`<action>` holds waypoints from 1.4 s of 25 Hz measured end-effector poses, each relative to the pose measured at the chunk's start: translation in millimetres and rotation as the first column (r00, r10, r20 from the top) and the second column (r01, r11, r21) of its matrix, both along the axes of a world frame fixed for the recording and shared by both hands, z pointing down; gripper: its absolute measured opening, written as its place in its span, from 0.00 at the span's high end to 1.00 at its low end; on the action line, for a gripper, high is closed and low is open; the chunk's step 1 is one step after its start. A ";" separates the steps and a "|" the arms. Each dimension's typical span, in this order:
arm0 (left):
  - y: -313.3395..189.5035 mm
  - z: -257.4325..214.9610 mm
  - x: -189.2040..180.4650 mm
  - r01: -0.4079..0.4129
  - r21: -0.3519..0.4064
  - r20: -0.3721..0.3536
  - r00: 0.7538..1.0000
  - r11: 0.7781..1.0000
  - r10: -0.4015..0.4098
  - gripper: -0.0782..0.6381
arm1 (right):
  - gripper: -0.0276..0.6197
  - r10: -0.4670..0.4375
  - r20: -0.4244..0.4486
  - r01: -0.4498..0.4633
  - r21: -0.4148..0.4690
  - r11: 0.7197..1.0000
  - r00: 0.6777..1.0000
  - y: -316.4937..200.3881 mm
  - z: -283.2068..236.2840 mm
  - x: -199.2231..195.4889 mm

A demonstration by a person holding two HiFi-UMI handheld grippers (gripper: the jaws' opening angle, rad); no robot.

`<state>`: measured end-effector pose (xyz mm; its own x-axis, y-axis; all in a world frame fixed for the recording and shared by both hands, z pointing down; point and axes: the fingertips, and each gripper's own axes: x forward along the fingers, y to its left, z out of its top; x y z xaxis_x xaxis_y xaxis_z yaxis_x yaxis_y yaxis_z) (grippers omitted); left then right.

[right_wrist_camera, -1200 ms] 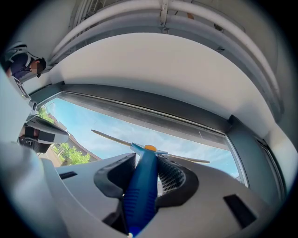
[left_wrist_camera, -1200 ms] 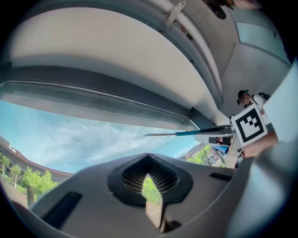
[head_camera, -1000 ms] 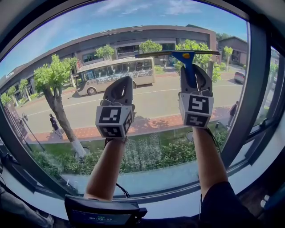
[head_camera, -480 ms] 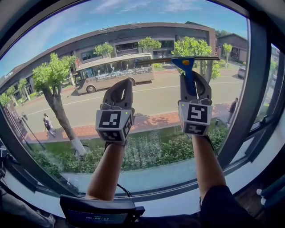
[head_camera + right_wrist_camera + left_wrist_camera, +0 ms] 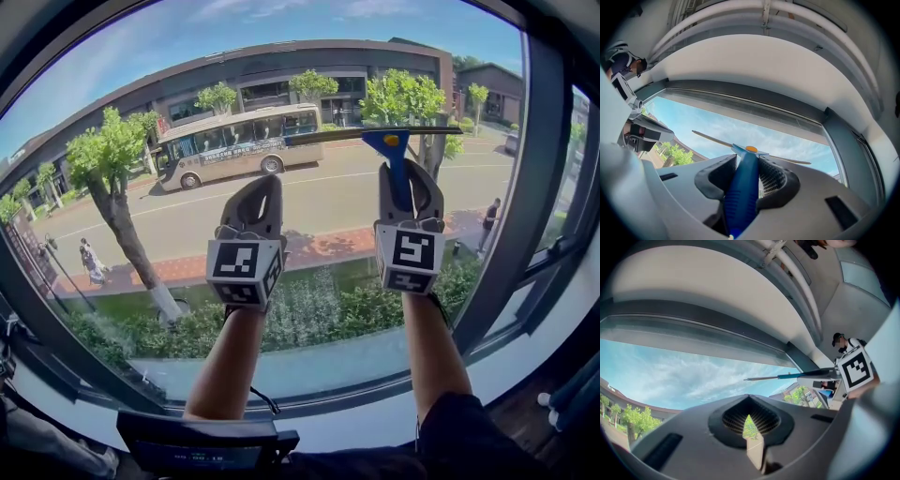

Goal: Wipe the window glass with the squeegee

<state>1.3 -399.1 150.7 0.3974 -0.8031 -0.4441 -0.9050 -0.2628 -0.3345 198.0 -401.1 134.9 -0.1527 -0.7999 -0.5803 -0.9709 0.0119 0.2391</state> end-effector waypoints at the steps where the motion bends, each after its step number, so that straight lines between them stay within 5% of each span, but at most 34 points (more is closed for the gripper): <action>1: 0.1 2.7 -0.9 0.000 -0.003 -0.001 1.000 1.000 0.000 0.89 | 0.74 -0.001 0.000 0.001 -0.002 1.000 1.000 0.3 1.7 0.1; 19: -2.9 48.6 -14.5 -0.002 -0.083 -0.072 0.997 0.997 -0.004 0.89 | 0.74 0.007 -0.013 -0.008 -0.047 0.999 1.000 -0.2 48.1 1.6; 35: -2.2 85.2 -3.9 0.001 -0.118 -0.050 0.999 0.993 -0.007 0.89 | 0.74 0.000 -0.044 -0.003 -0.070 0.998 0.999 9.3 87.1 0.7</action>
